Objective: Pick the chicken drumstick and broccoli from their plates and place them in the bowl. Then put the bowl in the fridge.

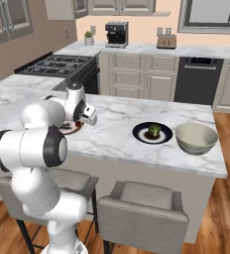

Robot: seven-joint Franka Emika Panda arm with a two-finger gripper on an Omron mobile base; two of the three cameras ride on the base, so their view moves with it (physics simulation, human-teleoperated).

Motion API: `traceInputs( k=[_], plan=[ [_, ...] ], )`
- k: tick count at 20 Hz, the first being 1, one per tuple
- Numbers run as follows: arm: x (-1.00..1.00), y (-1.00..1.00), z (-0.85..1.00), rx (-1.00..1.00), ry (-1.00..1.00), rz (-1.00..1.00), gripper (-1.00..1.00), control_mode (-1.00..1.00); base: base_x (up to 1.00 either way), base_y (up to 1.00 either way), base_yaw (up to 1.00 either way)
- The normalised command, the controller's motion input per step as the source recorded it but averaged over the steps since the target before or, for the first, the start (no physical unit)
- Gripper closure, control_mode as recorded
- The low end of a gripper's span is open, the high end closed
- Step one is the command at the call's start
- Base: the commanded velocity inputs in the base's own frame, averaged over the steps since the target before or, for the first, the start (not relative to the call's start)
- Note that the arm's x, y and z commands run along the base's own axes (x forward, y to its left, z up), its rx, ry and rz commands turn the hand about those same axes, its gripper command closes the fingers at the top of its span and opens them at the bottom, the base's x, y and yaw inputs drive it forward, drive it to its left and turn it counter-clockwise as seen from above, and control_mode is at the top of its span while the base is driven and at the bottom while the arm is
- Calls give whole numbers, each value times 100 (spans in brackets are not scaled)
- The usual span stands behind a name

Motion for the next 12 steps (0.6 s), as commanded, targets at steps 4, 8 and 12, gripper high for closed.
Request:
traceInputs(
  k=[4,8,12],
  plan=[
    [-21,-64,40,0,0,12,100,-100,0,0,0],
    [-20,-64,32,0,4,7,100,-100,0,0,0],
    [-10,-69,12,-7,1,3,100,-100,0,0,0]
  ],
)
